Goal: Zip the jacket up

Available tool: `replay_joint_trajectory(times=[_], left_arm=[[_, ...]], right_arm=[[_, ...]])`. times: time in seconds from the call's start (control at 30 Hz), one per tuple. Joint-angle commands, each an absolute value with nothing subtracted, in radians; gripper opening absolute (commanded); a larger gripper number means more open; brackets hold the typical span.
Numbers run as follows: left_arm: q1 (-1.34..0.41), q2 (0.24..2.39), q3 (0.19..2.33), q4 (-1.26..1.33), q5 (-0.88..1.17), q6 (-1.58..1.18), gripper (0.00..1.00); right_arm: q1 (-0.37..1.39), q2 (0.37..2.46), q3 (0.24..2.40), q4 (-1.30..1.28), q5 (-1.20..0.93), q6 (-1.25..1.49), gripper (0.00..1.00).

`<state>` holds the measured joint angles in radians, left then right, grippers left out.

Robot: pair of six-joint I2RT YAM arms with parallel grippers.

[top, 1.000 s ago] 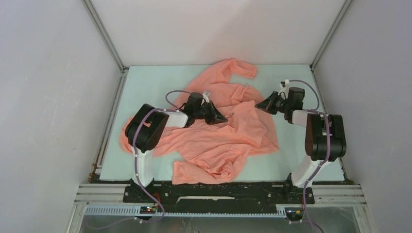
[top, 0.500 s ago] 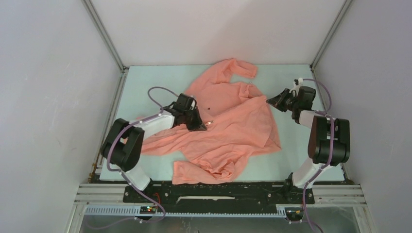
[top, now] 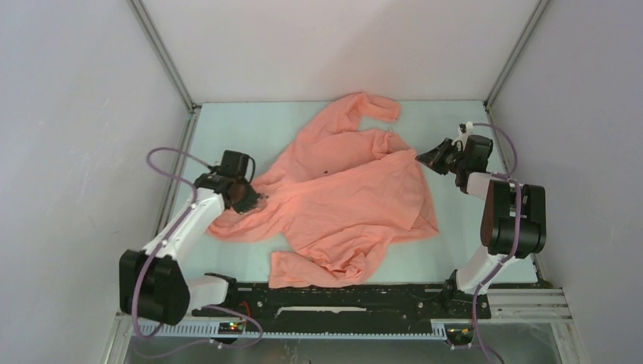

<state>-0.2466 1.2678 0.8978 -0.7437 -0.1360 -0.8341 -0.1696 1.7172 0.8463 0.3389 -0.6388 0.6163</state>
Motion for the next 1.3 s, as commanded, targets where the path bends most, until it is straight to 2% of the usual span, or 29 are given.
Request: replay_joint_trajectory(times=[0.0,0.2,0.23,0.33,0.37,0.4,0.43,0.53,0.67,0.8,0.9,0.97,1.13,1.27], left_arm=[[-0.136,1.144,0.846,-0.894,-0.316,-0.869,0.00],[-0.107,1.075,0.832,-0.854,-0.306,-0.821,0.01],[-0.107,1.071,0.837,-0.856,-0.308,-0.818,0.10],[-0.108,1.056,0.855,-0.862,-0.309,-0.796,0.52],[-0.108,1.046,0.862,-0.869,-0.309,-0.790,0.66],[-0.108,1.032,0.873,-0.877,-0.307,-0.777,0.73],[-0.108,1.012,0.881,-0.883,-0.303,-0.768,0.79],[-0.108,0.908,0.902,-0.867,-0.246,-0.729,0.85],[-0.108,0.735,0.929,-0.784,-0.112,-0.678,0.97],[-0.108,0.616,1.004,-0.724,-0.013,-0.640,1.00],[-0.107,0.565,1.093,-0.678,0.095,-0.606,1.00],[-0.109,0.547,1.166,-0.649,0.159,-0.589,1.00],[-0.107,0.517,1.340,-0.527,0.234,-0.581,1.00],[-0.108,0.448,1.392,-0.406,0.247,-0.588,1.00]], right_arm=[[-0.180,1.720,0.853,0.399,-0.598,0.594,0.00],[-0.151,1.703,0.866,0.362,-0.612,0.543,0.00],[-0.137,1.692,0.871,0.335,-0.592,0.526,0.02],[-0.082,1.642,0.901,0.176,-0.463,0.447,0.32],[-0.068,1.618,0.908,0.119,-0.406,0.426,0.38],[-0.052,1.594,0.910,0.071,-0.355,0.410,0.44],[-0.046,1.565,0.910,0.029,-0.314,0.399,0.48],[-0.032,1.449,0.922,-0.108,-0.194,0.359,0.59],[-0.024,1.280,0.949,-0.281,-0.135,0.299,0.64],[0.022,1.052,0.951,-0.408,-0.193,0.271,0.70],[0.043,0.876,0.989,-0.477,-0.279,0.292,0.79],[0.047,0.788,1.052,-0.536,-0.313,0.308,0.93],[0.051,0.654,1.291,-0.655,-0.318,0.341,0.97],[0.051,0.536,1.396,-0.662,-0.269,0.365,1.00]])
